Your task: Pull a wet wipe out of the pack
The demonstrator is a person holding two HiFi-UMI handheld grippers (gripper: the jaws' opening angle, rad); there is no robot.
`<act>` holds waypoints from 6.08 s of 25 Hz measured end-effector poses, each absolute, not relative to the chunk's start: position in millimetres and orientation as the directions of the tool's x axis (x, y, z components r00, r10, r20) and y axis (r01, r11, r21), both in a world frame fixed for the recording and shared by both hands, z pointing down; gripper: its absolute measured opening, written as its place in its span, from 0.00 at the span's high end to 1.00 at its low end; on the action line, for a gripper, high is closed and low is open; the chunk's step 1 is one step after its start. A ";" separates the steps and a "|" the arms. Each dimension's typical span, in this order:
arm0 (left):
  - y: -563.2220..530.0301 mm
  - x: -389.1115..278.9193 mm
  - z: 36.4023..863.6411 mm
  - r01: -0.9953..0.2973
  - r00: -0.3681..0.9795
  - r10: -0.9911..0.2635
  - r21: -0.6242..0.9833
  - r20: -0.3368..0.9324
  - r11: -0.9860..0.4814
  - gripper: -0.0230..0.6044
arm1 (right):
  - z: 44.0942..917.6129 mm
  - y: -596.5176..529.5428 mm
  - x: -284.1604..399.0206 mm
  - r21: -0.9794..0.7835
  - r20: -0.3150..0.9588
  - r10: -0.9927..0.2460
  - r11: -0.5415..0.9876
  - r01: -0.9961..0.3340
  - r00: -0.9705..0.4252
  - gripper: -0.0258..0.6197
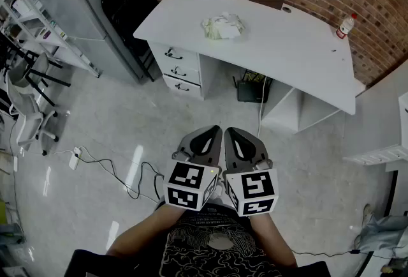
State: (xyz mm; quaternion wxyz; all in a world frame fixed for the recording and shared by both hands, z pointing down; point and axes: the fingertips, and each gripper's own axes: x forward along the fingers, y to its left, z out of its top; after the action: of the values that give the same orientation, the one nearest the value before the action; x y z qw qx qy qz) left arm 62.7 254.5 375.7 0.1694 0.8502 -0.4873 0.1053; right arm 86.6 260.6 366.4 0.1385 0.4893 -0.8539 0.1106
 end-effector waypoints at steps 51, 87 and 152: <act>22.9 1.4 382.1 -0.805 0.592 -0.721 0.232 0.361 -0.546 0.95 | 374.5 35.1 22.2 -0.037 0.413 -0.826 0.405 -0.914 -0.383 0.93; -106.6 -14.4 399.5 -0.779 0.625 -0.691 0.227 0.364 -0.585 0.95 | 389.6 -97.4 16.2 -0.007 0.422 -0.852 0.340 -0.940 -0.311 0.93; -257.2 24.1 481.5 -0.837 0.546 -0.659 0.296 0.518 -0.460 0.95 | 492.0 -254.3 65.9 0.011 0.673 -0.679 0.406 -0.914 -0.294 0.92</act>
State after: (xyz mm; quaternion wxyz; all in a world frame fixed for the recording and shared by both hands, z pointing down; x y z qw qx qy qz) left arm 24.1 -257.2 481.5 0.2661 0.8378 -0.4463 0.1675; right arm 65.9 -254.3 492.0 0.3052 0.5100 -0.7809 0.1924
